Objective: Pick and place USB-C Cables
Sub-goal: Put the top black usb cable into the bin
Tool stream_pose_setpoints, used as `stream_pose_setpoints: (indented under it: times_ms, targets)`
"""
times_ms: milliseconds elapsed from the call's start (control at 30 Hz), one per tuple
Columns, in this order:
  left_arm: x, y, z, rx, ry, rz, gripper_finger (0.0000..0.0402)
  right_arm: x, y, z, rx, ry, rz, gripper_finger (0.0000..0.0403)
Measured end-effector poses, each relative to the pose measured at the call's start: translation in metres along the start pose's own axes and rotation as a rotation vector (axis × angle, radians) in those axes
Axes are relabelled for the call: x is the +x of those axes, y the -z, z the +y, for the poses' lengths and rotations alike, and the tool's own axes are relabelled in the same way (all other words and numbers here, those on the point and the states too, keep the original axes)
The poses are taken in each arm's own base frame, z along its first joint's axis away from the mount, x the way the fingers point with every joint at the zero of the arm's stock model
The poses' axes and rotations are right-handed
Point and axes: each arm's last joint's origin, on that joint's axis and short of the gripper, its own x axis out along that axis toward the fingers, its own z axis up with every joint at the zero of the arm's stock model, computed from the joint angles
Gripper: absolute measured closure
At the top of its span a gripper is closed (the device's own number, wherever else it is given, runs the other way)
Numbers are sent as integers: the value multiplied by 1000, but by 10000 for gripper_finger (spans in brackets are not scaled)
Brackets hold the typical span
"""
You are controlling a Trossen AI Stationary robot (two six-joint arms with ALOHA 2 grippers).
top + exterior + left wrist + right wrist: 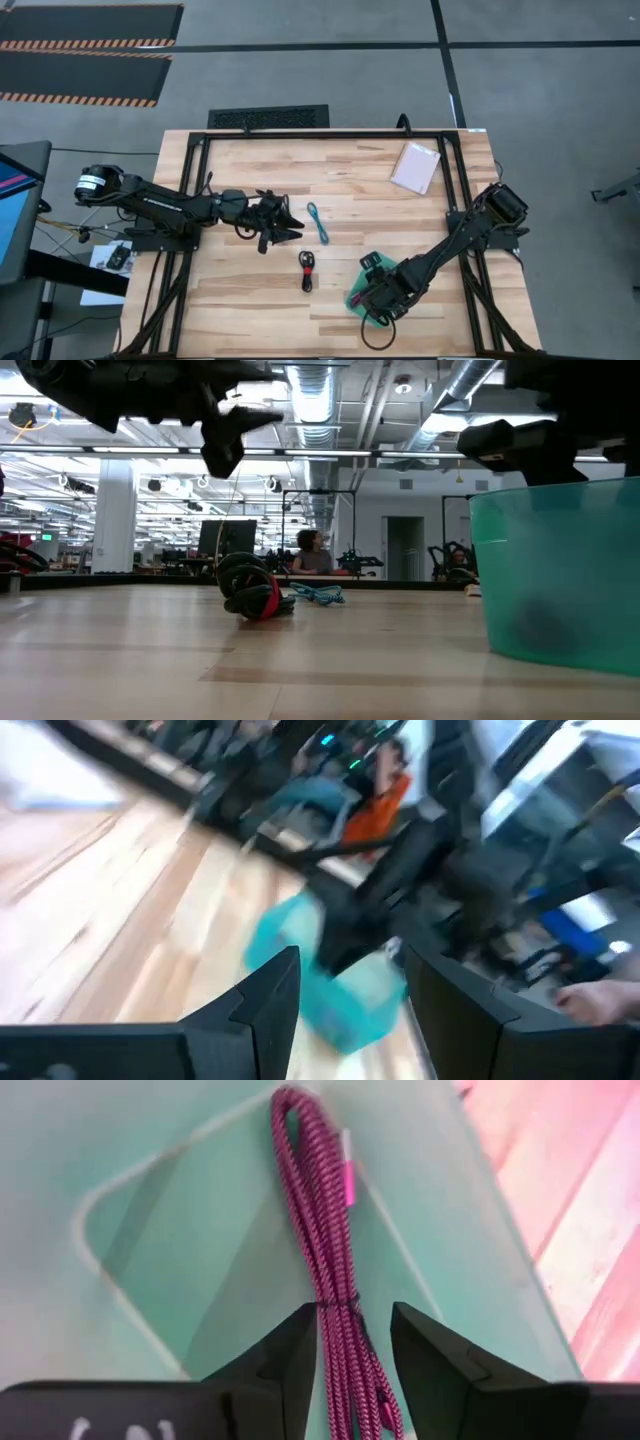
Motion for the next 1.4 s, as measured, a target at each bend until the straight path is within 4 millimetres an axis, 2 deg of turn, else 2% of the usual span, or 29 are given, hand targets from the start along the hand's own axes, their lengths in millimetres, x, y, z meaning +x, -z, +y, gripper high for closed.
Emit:
stream_pose_setpoints:
  times_ms: [200, 333, 533, 733, 900, 1033, 1233, 1400]
  targets:
    - [-6, 17, 26, 7, -376, 107, 233, -15, -19, -10, 196, -4, -65, 239]
    - [-15, 19, 46, -50, -585, 143, 233, -32, -37, -20, 359, -17, -129, 242]
    - [-23, 18, 66, -117, -764, 125, 233, -59, -55, -35, 560, -84, -167, 247]
    - [-23, 18, 79, -110, -861, 100, 232, -87, -71, -38, 669, -215, -201, 252]
    - [-21, 26, 91, -135, -925, 119, 232, -106, -77, -31, 665, -243, -223, 258]
    - [-17, 36, 100, -134, -970, 155, 232, -119, -72, -22, 698, -237, -148, 264]
    - [-12, 39, 104, -128, -976, 171, 232, -138, -61, 3, 780, -225, -43, 268]
    - [-12, 37, 104, -80, -990, 175, 232, -143, -53, 23, 819, -174, -23, 268]
